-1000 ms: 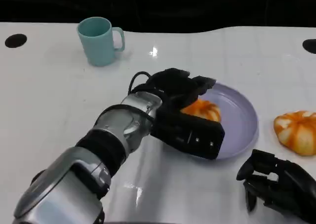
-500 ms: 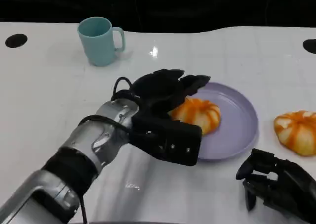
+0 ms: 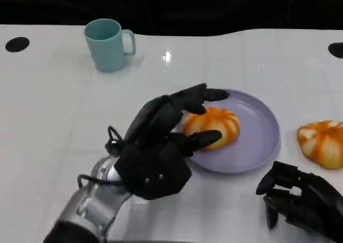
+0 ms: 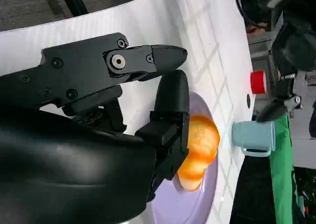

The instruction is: Grasp the bread from the table and place it into the plate.

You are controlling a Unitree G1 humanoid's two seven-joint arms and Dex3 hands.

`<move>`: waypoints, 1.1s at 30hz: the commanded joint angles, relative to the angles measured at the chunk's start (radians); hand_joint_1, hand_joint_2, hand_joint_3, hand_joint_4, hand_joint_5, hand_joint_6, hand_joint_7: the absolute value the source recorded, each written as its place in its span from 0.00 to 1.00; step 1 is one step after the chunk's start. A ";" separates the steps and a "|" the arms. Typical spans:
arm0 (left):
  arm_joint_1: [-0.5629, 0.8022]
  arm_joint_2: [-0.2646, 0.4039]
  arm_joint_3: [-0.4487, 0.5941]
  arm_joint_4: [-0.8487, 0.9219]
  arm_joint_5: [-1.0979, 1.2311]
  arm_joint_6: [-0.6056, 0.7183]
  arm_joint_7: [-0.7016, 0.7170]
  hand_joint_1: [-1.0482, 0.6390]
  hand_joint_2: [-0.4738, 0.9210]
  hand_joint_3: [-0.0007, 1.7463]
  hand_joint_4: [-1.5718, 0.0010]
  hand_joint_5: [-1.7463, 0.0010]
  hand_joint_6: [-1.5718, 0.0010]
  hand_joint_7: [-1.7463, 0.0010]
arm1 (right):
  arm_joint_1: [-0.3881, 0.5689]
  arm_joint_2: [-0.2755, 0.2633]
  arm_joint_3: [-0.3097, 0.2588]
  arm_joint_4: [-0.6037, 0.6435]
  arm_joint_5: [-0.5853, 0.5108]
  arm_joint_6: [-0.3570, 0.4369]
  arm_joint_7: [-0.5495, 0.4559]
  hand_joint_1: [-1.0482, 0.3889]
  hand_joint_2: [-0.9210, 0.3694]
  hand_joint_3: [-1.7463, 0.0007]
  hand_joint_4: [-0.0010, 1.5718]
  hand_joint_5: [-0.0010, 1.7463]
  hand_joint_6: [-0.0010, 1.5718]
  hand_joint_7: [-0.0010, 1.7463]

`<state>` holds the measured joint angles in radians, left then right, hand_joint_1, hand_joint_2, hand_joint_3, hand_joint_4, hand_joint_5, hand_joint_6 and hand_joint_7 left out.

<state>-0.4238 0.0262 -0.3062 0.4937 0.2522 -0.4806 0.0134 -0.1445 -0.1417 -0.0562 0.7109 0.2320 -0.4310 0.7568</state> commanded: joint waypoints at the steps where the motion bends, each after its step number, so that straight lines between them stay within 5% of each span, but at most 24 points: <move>1: 0.073 -0.009 0.065 -0.033 -0.182 -0.076 -0.113 0.26 1.00 0.26 0.69 0.03 0.70 0.27 | 0.019 -0.018 -0.001 0.017 -0.005 0.022 0.006 0.36 0.00 0.85 0.43 1.00 0.42 0.80; 8: 0.235 -0.034 0.121 -0.166 -0.447 -0.017 -0.307 0.20 1.00 0.25 0.62 0.00 0.69 0.11 | 0.019 -0.014 -0.008 0.026 0.004 0.017 0.021 0.37 0.00 0.85 0.43 1.00 0.42 0.80; 33: 0.542 -0.069 0.281 -0.373 -0.872 0.366 -0.634 0.21 1.00 0.15 0.45 0.00 0.59 0.00 | 0.043 -0.018 0.004 -0.041 -0.012 0.068 -0.007 0.36 0.00 0.85 0.42 1.00 0.42 0.80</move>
<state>0.1006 -0.0530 -0.0455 0.1273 -0.5922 -0.1338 -0.5678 -0.1248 -0.1415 -0.0569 0.6726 0.2287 -0.3905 0.7530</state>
